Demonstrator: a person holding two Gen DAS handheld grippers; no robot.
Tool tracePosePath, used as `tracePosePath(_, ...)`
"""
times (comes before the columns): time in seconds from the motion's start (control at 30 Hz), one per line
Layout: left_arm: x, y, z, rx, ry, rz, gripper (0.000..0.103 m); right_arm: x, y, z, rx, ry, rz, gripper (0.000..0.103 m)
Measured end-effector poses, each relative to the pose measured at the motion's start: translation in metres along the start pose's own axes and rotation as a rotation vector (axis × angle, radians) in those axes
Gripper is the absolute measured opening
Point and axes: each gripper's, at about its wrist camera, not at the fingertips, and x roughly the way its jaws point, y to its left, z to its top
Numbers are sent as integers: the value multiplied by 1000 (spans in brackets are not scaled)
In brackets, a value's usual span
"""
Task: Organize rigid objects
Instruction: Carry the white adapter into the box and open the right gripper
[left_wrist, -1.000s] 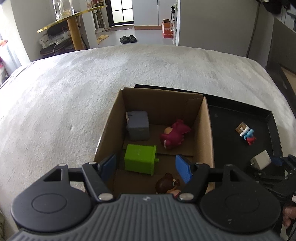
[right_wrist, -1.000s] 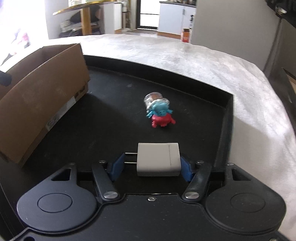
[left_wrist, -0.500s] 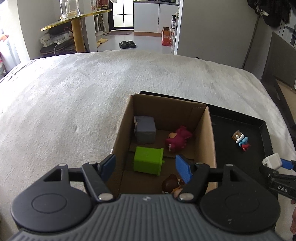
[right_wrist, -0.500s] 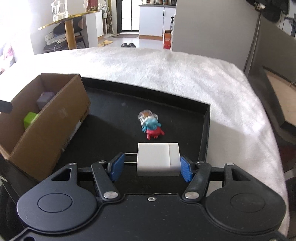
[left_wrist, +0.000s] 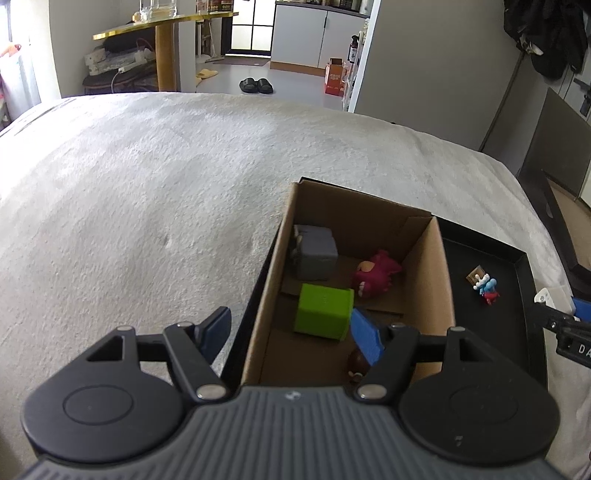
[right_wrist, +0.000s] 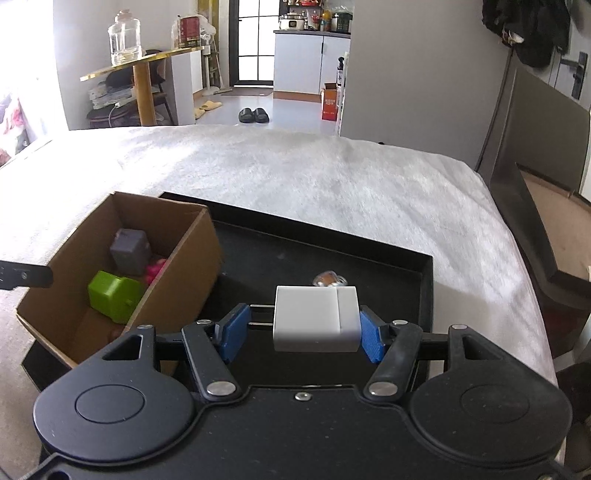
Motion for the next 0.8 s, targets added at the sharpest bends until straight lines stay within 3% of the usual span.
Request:
tracePosePath(0.4, 15, 26, -10, -36, 1, -41, 66, 0, 48, 21, -44, -26, 4, 61)
tracePosePath(0.5, 18, 32, -12, -60, 7, -57, 61, 3, 57, 27, -40, -30, 17, 61)
tracePosePath(0.8, 28, 38, -19, -83, 32, -119, 26, 15, 93, 40, -88, -48, 55, 61)
